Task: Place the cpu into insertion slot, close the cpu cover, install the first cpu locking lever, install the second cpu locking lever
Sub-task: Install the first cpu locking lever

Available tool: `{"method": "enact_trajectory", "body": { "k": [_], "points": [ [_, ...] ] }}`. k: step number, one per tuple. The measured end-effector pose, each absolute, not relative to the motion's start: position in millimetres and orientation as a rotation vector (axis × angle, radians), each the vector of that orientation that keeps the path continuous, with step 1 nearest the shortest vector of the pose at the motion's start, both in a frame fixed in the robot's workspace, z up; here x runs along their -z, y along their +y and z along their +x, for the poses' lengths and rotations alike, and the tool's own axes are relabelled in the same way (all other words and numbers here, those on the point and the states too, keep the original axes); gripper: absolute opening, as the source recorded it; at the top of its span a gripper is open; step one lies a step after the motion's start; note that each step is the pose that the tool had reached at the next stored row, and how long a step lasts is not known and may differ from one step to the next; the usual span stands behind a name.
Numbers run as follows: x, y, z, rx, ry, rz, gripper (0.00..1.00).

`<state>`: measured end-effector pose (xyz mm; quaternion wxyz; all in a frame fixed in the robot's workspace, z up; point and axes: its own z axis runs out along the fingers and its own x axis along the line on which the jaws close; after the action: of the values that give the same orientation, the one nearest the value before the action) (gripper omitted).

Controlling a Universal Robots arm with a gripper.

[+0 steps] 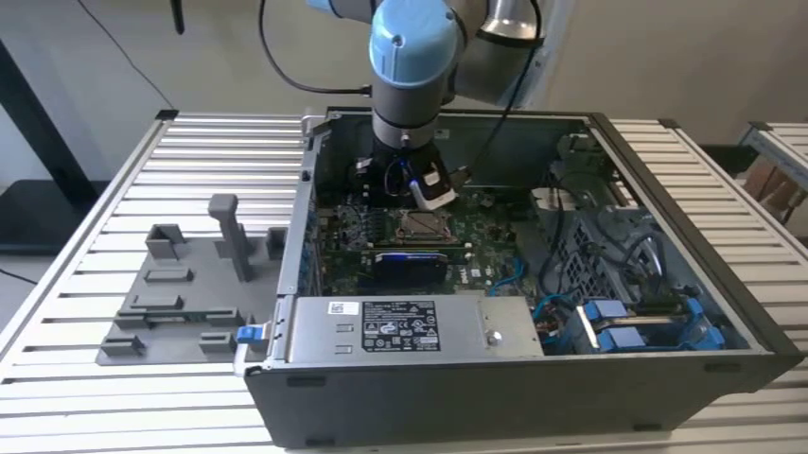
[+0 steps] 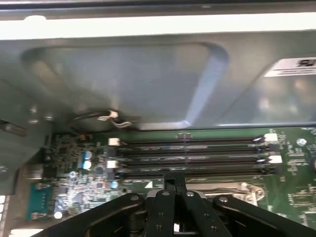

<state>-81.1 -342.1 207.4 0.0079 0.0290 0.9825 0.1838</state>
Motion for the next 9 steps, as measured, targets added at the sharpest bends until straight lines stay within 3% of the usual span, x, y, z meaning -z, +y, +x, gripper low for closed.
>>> {"method": "enact_trajectory", "body": {
  "k": [9],
  "points": [
    [-204.4, -342.1, -81.4, -0.574, 3.070, 0.086, 0.11]
  ]
}}
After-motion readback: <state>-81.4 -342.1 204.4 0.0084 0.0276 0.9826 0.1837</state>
